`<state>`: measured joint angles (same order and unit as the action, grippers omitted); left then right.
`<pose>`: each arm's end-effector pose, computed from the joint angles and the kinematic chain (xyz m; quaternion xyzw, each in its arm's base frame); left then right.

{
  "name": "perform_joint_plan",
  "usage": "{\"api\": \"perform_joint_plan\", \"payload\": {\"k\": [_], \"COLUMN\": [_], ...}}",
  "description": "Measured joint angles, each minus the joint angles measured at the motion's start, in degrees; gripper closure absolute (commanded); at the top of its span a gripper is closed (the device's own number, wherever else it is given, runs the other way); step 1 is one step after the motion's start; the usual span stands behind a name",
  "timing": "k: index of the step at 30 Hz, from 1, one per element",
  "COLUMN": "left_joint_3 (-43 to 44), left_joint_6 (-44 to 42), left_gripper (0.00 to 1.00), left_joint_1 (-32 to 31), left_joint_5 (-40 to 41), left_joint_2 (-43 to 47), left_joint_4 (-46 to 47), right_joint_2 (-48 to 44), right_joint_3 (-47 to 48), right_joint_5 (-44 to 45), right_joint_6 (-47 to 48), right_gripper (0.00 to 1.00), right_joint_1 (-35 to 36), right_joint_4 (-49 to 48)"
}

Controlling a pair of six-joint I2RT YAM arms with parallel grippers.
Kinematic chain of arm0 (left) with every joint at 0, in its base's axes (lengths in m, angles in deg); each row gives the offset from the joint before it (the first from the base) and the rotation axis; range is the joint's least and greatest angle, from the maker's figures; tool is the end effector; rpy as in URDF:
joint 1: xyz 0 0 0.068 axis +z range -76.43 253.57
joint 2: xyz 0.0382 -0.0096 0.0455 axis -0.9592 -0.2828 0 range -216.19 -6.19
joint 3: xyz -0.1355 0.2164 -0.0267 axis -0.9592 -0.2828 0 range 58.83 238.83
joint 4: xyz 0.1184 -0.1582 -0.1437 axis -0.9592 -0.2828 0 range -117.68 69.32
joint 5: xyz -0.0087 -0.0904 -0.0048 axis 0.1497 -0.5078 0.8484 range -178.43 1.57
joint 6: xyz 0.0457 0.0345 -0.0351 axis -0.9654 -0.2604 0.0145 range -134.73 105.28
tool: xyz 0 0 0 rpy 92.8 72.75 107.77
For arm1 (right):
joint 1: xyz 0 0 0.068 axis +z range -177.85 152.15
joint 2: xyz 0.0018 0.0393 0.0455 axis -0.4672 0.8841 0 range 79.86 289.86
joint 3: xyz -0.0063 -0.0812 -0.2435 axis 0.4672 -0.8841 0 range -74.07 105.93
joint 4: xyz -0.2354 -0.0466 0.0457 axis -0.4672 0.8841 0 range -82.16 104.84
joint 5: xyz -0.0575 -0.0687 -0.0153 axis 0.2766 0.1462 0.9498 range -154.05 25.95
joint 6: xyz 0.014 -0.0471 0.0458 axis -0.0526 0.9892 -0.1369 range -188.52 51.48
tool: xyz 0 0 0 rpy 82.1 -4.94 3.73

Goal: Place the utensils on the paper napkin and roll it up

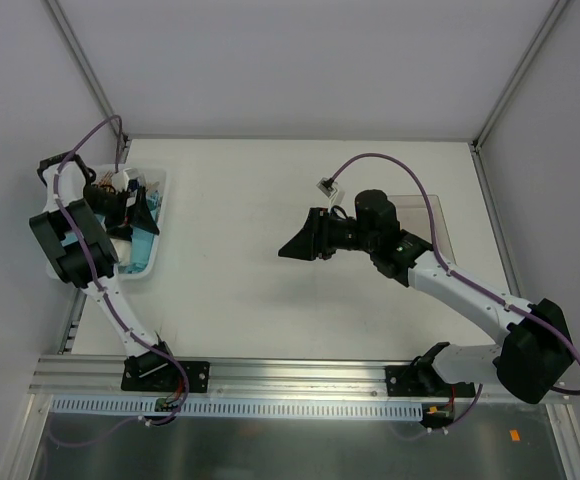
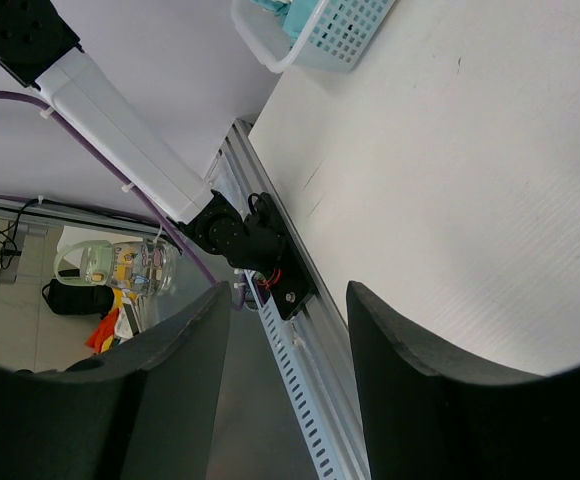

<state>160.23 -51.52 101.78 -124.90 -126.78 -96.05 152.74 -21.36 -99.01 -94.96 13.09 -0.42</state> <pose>0.3414 0.1470 0.1919 0.0586 0.9473 -0.2840 0.1361 0.2033 0.2171 0.3037 -0.2812 0.7110 0.5275 0.3705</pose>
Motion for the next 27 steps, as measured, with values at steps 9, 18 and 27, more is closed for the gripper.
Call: {"api": "perform_joint_plan", "payload": {"k": [9, 18, 27], "left_joint_3": [0.63, 4.76, 9.38], "left_joint_6": [1.53, 2.01, 3.39], "left_gripper": [0.01, 0.01, 0.01], "left_joint_1": [-1.22, -1.20, -0.68], "left_joint_5": [2.14, 2.78, 3.43], "left_joint_2": [1.79, 3.04, 9.29], "left_joint_4": [-1.22, -0.90, 1.36], "right_joint_2": [0.00, 0.00, 0.00], "right_joint_3": [0.00, 0.00, 0.00], "right_joint_5": [-0.02, -0.02, -0.02], "right_joint_6": [-0.02, -0.02, -0.02], "right_gripper": [0.46, 0.46, 0.46], "right_joint_1": [0.00, -0.02, -0.07], "right_joint_4": [0.00, 0.00, 0.00]}}
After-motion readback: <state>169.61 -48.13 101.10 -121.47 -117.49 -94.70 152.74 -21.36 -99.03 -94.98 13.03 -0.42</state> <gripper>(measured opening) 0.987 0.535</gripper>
